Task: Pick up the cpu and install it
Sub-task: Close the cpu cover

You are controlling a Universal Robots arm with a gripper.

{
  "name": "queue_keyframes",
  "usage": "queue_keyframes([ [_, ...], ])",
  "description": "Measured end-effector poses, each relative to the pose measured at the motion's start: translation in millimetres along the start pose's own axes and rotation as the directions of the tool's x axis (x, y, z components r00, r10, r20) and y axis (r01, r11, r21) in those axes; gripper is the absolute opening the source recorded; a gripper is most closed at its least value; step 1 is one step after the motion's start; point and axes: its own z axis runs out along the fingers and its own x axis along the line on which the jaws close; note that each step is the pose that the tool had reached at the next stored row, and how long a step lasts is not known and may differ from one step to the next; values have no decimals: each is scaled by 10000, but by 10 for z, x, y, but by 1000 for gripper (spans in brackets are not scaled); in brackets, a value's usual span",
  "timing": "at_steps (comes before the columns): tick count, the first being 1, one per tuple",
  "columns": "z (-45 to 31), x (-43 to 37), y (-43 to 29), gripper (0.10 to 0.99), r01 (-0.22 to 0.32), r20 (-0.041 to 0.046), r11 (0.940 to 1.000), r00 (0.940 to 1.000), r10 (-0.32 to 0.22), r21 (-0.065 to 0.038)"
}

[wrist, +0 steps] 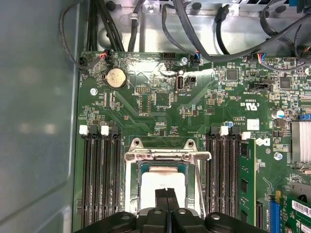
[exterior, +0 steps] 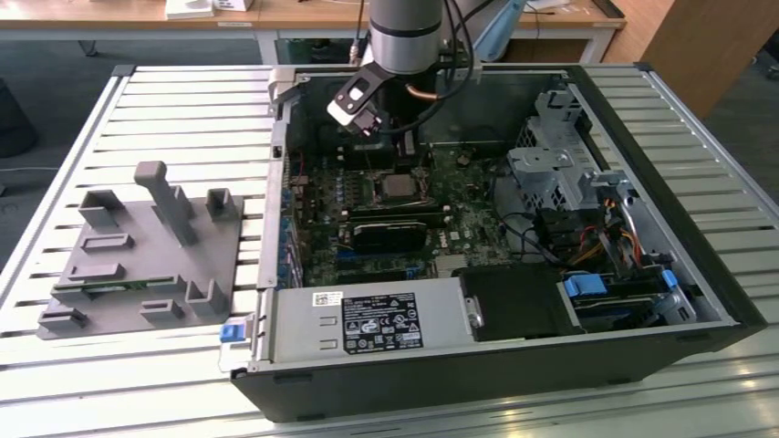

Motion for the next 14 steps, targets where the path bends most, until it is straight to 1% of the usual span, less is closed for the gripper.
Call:
queue_keyframes([
  [6, -34, 0, 2, 106, 0, 3, 10000, 10000, 0, -2],
  [9, -65, 0, 4, 106, 2, 28, 10000, 10000, -2, -2],
  [14, -153, -1, 10, 106, 5, 78, 10000, 10000, -5, -2],
])
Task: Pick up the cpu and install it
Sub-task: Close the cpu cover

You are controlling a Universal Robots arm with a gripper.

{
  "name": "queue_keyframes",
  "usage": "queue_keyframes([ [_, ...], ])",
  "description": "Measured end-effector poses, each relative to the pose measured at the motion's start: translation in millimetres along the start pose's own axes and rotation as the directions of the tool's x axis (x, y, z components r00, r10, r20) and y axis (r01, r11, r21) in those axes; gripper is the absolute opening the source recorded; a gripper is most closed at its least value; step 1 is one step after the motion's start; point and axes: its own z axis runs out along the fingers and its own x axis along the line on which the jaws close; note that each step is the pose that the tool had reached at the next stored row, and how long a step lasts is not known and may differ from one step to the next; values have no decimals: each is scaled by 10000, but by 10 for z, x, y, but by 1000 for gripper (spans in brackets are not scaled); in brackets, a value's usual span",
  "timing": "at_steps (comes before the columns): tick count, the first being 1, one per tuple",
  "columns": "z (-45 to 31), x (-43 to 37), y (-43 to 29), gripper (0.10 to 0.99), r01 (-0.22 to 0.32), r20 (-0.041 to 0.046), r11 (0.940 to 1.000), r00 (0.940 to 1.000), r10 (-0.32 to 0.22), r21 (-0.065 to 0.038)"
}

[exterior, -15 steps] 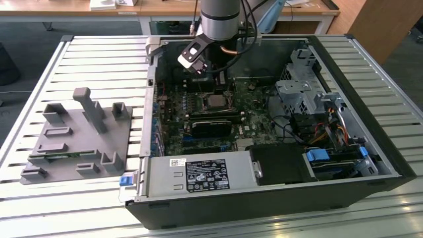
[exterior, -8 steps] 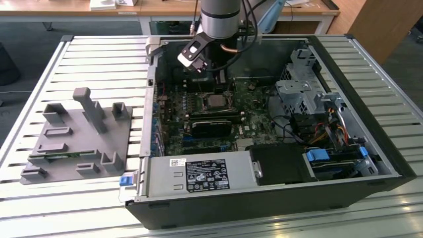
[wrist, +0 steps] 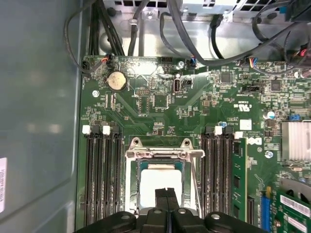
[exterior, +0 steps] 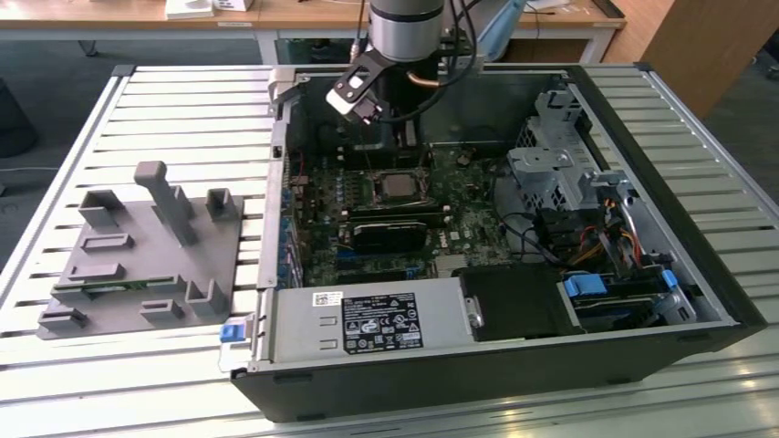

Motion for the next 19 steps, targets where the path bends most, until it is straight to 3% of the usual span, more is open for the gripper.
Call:
queue_keyframes([
  [3, -92, -1, 5, 106, 2, 26, 10000, 10000, -2, 1],
  [9, -346, -5, 21, 106, 4, 69, 10000, 10000, -4, 0],
  [13, -347, -9, 24, 106, 2, 82, 10000, 10000, -2, 0],
  [19, -330, -9, 231, 106, 2, 83, 10000, 10000, -2, 10],
])
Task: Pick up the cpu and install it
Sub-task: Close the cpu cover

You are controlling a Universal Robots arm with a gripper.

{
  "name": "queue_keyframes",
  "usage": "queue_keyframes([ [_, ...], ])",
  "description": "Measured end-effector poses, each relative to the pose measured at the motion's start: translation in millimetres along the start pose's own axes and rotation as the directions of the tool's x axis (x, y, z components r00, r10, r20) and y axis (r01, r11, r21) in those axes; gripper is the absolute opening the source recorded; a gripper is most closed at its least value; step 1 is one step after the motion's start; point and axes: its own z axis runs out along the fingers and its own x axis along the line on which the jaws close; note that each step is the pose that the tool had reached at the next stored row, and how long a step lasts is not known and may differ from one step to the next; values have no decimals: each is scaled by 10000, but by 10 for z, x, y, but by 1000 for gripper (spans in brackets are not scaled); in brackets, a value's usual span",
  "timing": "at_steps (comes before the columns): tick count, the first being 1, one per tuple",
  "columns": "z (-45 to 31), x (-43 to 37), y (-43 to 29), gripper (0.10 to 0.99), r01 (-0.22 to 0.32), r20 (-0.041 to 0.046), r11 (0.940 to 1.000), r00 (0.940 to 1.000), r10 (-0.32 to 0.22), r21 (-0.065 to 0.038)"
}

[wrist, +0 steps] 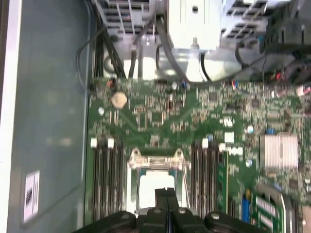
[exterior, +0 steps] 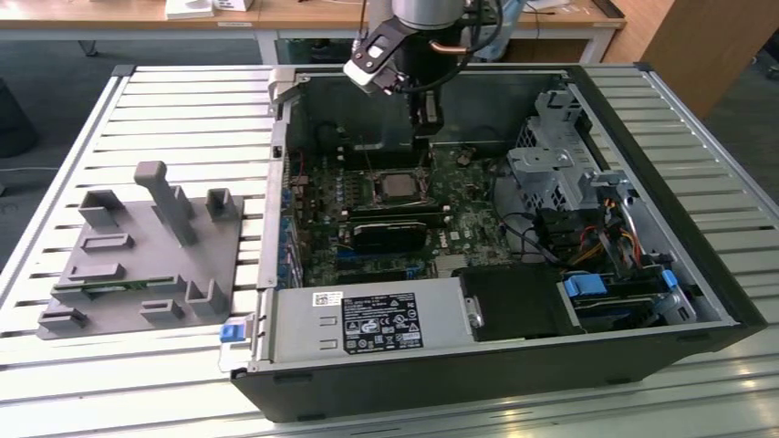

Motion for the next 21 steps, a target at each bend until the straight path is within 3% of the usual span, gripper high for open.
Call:
queue_keyframes([
  [8, 34, 1, 207, 106, 2, 0, 10000, 10000, -2, 31],
  [21, 130, 37, 379, 106, 2, 0, 10000, 10000, -2, 86],
])
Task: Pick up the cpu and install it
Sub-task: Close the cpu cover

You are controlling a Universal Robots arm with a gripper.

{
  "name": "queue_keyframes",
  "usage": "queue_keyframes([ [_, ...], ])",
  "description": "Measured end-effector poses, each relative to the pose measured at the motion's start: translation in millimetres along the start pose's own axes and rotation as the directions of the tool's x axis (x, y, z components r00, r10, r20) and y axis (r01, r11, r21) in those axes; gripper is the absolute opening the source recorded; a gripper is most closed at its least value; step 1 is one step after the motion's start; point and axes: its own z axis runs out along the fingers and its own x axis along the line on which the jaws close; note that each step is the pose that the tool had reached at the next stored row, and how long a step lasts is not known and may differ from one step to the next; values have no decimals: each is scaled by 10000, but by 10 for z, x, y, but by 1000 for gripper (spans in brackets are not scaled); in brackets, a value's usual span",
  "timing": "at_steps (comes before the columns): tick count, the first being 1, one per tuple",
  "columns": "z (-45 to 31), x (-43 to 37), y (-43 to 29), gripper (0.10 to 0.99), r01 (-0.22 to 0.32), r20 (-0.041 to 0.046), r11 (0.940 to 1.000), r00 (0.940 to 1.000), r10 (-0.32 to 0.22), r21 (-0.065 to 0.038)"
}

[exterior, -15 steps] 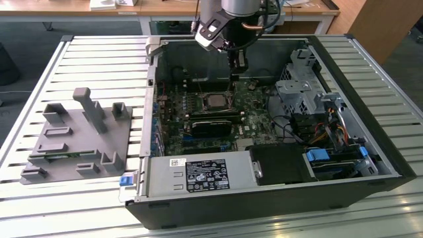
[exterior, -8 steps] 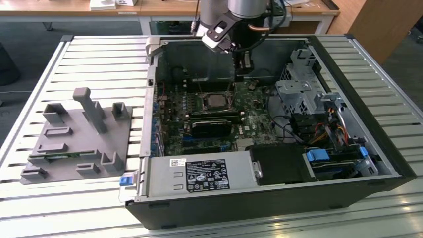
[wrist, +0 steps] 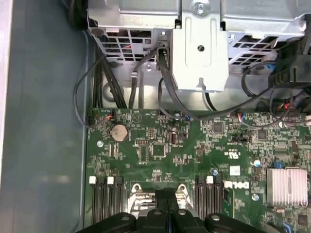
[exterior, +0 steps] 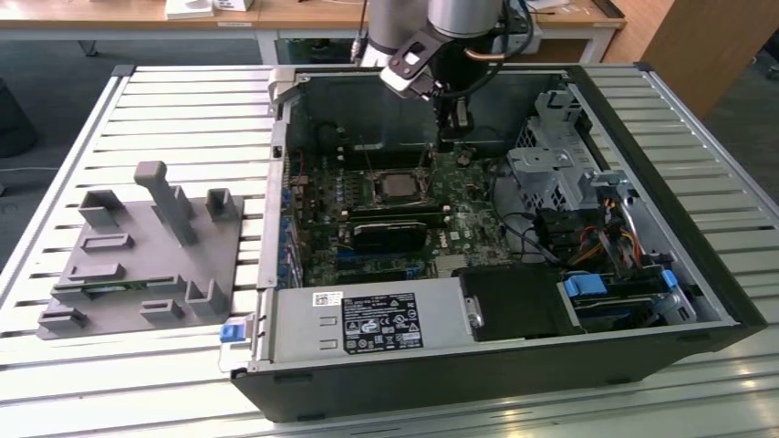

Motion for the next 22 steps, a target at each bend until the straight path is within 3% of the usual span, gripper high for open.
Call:
queue_keyframes([
  [5, 64, 17, 38, 106, 1, -2, 10000, 10000, -1, 36],
  [7, 122, 20, 40, 106, 0, -1, 10000, 10000, 0, 67],
  [8, 150, 21, -18, 106, 2, -1, 10000, 10000, -2, 69],
  [11, 173, 21, -75, 106, 1, -1, 10000, 10000, -1, 69],
  [22, 317, 25, -189, 106, 2, 0, 10000, 10000, -2, 68],
])
